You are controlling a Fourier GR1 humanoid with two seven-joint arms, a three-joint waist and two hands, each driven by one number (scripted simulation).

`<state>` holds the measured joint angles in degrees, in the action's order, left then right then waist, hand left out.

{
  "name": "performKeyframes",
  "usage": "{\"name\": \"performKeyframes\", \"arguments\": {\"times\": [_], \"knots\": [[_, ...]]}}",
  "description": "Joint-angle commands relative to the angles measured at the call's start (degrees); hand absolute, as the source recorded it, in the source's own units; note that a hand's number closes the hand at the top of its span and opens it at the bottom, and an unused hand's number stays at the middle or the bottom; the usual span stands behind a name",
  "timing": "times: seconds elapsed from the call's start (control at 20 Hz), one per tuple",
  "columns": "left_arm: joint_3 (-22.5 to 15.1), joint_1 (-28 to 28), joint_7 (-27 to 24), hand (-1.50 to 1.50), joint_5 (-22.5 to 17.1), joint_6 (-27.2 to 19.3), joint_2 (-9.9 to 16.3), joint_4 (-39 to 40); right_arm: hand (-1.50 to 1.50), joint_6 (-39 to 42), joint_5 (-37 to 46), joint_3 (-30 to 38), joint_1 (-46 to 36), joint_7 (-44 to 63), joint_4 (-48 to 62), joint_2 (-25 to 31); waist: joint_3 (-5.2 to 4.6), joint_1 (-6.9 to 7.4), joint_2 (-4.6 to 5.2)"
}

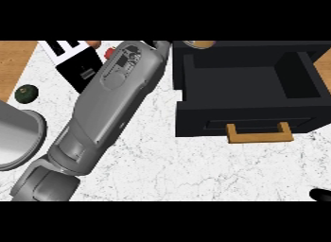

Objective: Pick up the can, place it into the drawer and close the drawer

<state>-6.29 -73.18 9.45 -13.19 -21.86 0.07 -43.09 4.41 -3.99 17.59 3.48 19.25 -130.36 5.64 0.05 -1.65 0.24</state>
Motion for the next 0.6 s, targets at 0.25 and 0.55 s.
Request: {"name": "performKeyframes", "arguments": {"times": [0.25, 0.55], "knots": [[-5.4, -12.28, 1.03, 1.5, -5.53, -4.52, -0.07, 11.81, -1.5, 0.93, -0.88, -0.04, 0.38, -1.58, 0.34, -0.23, 0.07, -2.04, 0.34], [-8.0, -17.8, 1.35, 1.5, -9.79, -6.04, -0.07, 17.07, -1.5, 0.43, 0.22, -1.61, -1.45, 1.5, -1.13, 0.62, 0.09, -2.94, 0.66]]}}
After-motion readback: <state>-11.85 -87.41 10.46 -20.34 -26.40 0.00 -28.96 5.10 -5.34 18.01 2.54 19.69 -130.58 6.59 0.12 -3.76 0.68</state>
